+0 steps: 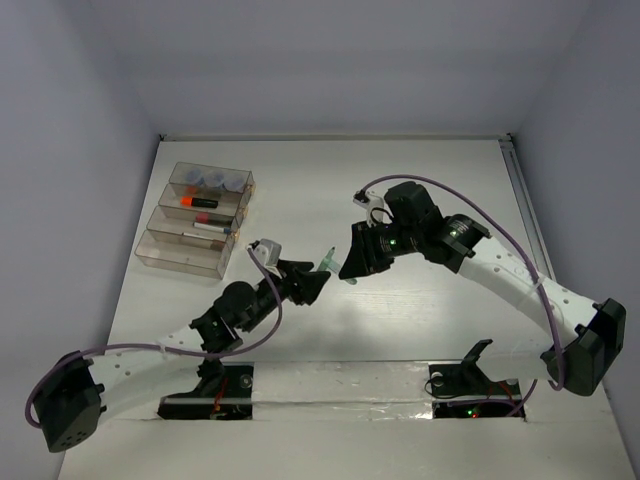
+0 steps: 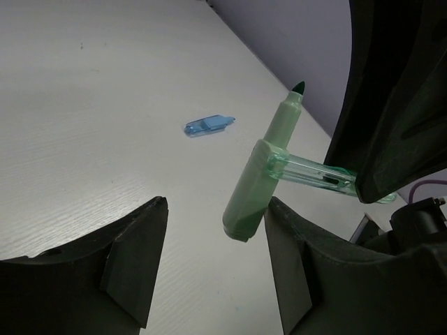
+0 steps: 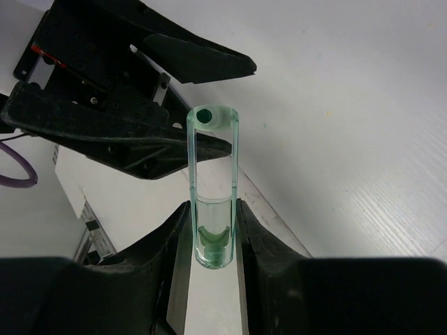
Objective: Sort the stationery into containers
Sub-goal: Close the pen cap on the pen.
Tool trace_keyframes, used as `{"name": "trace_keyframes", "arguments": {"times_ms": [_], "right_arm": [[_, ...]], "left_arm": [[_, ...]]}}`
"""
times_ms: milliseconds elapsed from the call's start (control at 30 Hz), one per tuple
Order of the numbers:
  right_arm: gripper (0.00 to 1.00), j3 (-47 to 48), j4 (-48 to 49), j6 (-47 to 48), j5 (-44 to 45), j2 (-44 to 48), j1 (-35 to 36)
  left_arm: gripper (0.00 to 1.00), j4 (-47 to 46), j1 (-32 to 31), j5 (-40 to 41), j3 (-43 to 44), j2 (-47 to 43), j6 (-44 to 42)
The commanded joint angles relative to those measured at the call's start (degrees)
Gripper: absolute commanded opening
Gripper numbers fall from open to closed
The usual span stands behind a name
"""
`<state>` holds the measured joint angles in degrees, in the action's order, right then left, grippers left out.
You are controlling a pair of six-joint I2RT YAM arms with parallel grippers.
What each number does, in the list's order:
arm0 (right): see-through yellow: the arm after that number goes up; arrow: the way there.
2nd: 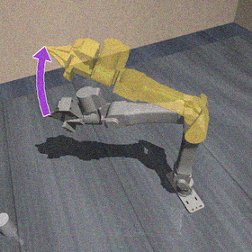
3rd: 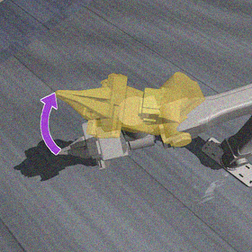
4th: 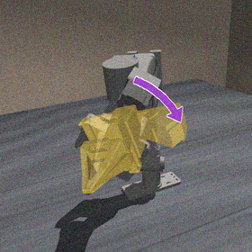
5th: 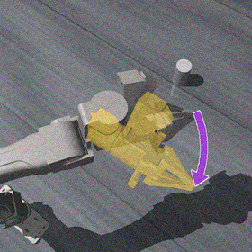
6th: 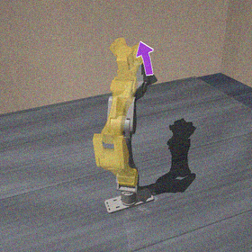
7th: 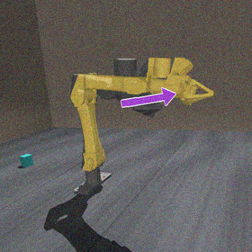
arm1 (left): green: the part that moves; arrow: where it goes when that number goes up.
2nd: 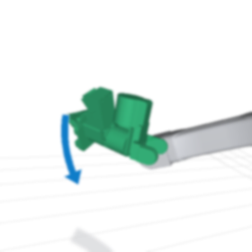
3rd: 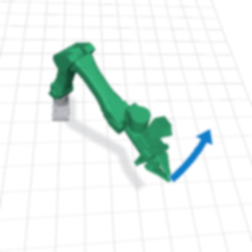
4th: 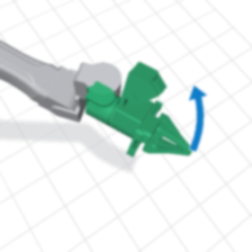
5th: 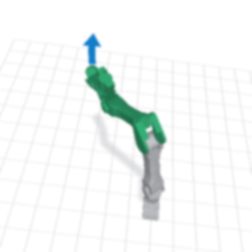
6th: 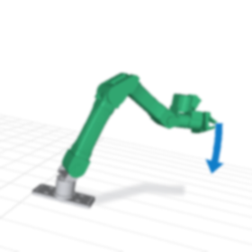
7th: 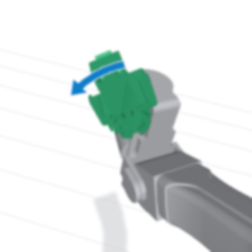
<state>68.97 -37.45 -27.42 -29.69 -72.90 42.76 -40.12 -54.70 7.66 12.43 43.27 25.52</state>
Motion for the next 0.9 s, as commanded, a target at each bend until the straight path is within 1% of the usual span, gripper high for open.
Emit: {"name": "trace_keyframes", "arguments": {"times_ms": [0,100,133,200,233,300,367,433,500,533,633,667,767,867], "right_arm": [[0.06,1.96,0.18,-0.18,-3.26,-0.22,-0.31],[0.06,1.87,0.8,-0.35,-3.7,-0.13,-0.31],[0.06,1.78,0.98,-0.44,-3.79,-0.13,-0.31],[0.06,1.61,1.24,-0.44,-3.79,-0.31,-0.31],[0.06,1.52,1.24,-0.53,-3.79,-0.31,-0.31],[0.06,1.34,1.33,-0.44,-3.88,-0.4,-0.31],[0.06,1.08,1.15,-0.53,-3.88,-0.4,-0.31],[0.06,0.91,1.15,-0.62,-4.32,-0.4,-0.31],[0.06,0.73,0.8,-0.62,-4.41,-0.66,-0.31],[0.06,0.73,0.28,-0.36,-4.41,-0.83,-0.31],[0.06,0.9,-0.6,0.08,-4.5,-1.01,-0.31],[0.06,0.9,-1.13,0.26,-4.58,-1.1,-0.31],[0.05,1.25,-1.92,0.44,-5.29,-1.45,-0.84],[0.04,1.69,-2.71,0.7,-7.04,-1.98,-1.98]], "left_arm": [[0.53,-3.83,-0.23,-0.1,3.04,1.38,-1.88],[0.46,-5.14,-0.23,-1.07,3.48,2.7,-1.88],[0.4,-5.23,-0.23,-1.33,3.57,3.05,-1.96],[0.34,-5.23,-0.76,-1.86,4.1,3.49,-2.14],[0.29,-5.15,-0.76,-1.86,4.18,3.4,-2.23],[0.25,-5.23,-0.76,-1.77,4.01,2.97,-2.23],[0.2,-5.15,-0.76,-1.68,3.75,1.92,-2.05],[0.18,-5.15,-0.76,-1.86,3.48,1.04,-2.05],[0.19,-4.8,-1.37,-1.51,3.13,-0.28,-1.96],[0.26,-4.18,-1.38,-1.51,2.96,-0.72,-2.22],[0.41,-2.6,-1.9,-1.25,2.78,-2.22,-2.75],[0.43,-2.34,-1.9,-1.07,2.61,-2.48,-2.93],[0.44,-2.24,-2.43,-1.07,2.34,-3.36,-3.1],[0.42,-2.6,-3.13,-1.42,2.51,-3.89,-3.81]]}}
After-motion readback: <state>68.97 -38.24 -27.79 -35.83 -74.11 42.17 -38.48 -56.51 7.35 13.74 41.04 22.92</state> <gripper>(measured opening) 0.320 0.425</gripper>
